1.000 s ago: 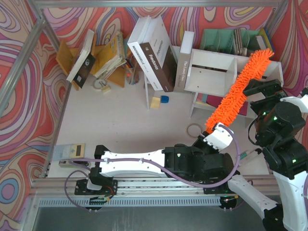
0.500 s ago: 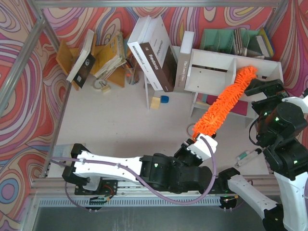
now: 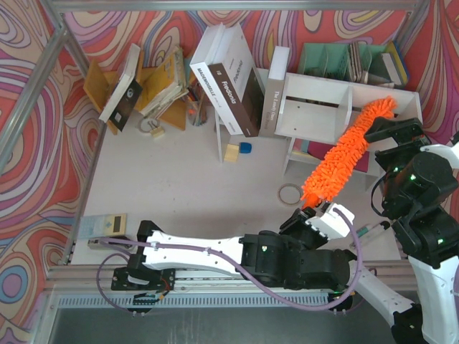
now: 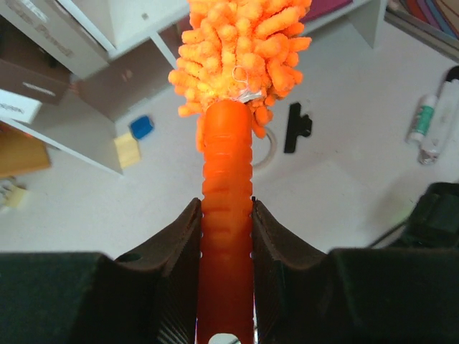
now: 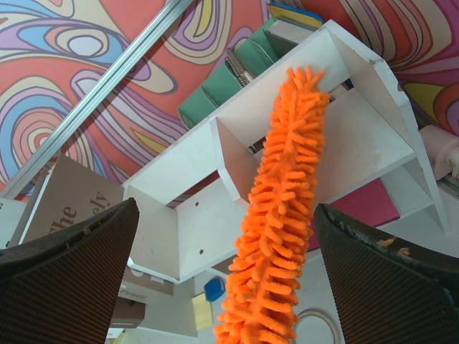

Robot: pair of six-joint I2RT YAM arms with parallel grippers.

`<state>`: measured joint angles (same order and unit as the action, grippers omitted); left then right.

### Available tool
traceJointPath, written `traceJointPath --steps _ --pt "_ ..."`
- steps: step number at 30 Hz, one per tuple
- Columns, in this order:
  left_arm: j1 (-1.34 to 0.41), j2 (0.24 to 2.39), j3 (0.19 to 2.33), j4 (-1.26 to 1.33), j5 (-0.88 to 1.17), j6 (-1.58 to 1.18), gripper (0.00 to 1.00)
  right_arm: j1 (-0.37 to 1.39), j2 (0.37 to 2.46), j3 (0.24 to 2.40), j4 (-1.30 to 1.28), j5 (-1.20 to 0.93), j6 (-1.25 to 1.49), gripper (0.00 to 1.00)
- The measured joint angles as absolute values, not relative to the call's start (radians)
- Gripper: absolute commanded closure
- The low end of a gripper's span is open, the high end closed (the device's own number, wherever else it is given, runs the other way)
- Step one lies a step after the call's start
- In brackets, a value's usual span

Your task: Dust the bookshelf with a duster

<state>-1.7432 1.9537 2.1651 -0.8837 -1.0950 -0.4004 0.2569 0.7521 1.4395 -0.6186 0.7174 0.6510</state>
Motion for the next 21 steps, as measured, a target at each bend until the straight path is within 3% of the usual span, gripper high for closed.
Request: traceJointPath --steps 8,21 --pt "-1.787 1.897 2.074 -0.711 -1.222 -0.251 1.0 0.257 0.752 1.439 -0.619 0.717 0.651 0.01" --pt "-1.746 1.897 2.135 -0.97 -1.104 -0.475 1.0 0.257 0.746 1.434 -0.619 0.718 0.651 0.01"
